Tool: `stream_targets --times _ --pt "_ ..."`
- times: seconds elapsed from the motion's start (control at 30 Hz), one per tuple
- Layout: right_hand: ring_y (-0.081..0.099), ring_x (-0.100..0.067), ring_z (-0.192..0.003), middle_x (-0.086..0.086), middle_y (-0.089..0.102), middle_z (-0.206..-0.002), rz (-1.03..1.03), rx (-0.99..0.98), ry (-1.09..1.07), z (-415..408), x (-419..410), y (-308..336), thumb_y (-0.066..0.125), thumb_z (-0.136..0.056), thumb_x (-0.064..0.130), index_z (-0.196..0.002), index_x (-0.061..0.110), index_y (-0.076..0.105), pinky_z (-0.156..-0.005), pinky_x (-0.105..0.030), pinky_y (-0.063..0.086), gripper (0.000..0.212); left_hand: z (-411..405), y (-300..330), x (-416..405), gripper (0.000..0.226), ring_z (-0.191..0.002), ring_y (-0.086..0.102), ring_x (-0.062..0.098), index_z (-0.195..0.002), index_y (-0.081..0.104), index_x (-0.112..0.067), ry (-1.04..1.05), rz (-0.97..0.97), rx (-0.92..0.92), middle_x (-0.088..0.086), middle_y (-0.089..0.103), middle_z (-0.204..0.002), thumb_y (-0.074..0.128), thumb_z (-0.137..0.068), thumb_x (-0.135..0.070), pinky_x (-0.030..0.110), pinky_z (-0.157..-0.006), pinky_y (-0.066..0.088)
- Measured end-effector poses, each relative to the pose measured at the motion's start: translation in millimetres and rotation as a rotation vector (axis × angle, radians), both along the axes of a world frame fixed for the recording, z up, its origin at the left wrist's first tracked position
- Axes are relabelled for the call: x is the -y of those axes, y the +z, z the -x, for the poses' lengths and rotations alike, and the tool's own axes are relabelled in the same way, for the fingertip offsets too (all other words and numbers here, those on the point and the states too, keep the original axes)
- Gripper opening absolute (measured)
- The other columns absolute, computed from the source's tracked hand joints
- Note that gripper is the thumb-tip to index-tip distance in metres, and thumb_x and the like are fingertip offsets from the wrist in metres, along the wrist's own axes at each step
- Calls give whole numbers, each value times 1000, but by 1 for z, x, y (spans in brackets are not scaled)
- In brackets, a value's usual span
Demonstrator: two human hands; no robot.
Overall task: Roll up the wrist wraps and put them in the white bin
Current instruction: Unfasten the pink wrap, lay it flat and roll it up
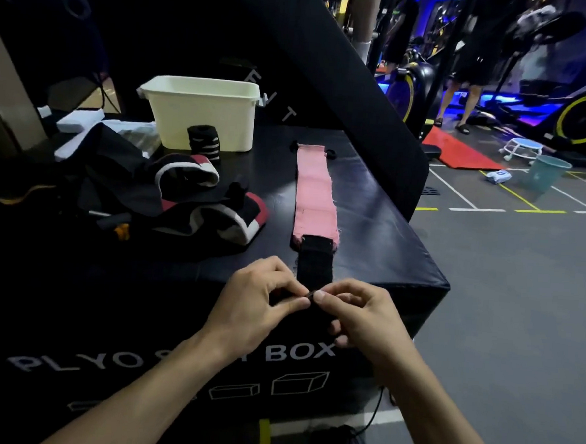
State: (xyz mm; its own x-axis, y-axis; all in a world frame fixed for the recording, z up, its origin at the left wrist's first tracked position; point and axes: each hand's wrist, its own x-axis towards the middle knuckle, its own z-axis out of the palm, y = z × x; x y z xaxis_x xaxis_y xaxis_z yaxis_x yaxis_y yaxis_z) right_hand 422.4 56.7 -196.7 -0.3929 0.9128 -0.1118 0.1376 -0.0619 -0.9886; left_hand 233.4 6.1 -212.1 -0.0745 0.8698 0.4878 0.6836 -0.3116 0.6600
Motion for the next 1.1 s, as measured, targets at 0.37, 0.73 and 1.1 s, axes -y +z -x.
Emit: stream_targets --times 0.37,0.73,1.1 --pt "60 -13 -54 -4 75 -76 192 -101 -55 5 -1 3 77 -87 5 -86 1 73 -49 -25 53 6 -8 -4 6 19 -81 62 6 -95 75 -30 39 -47 -91 -14 66 -82 87 -80 -25 24 -73 49" --pt "59 -12 -52 -1 68 -66 175 -149 -82 6 -2 -2 77 -83 -2 -87 6 66 -57 -33 58 15 -11 -11 3 10 -86 55 9 -93 73 -21 36 -127 -333 -12 65 -90 81 -86 -21 19 -79 45" --pt "74 -20 -66 -1 76 -74 -398 177 25 -13 -7 -8 81 -86 17 -88 19 79 -64 -40 64 4 -17 -3 2 4 -88 48 7 -92 68 -27 95 50 -247 -15 58 -87 70 -94 -30 22 -79 42"
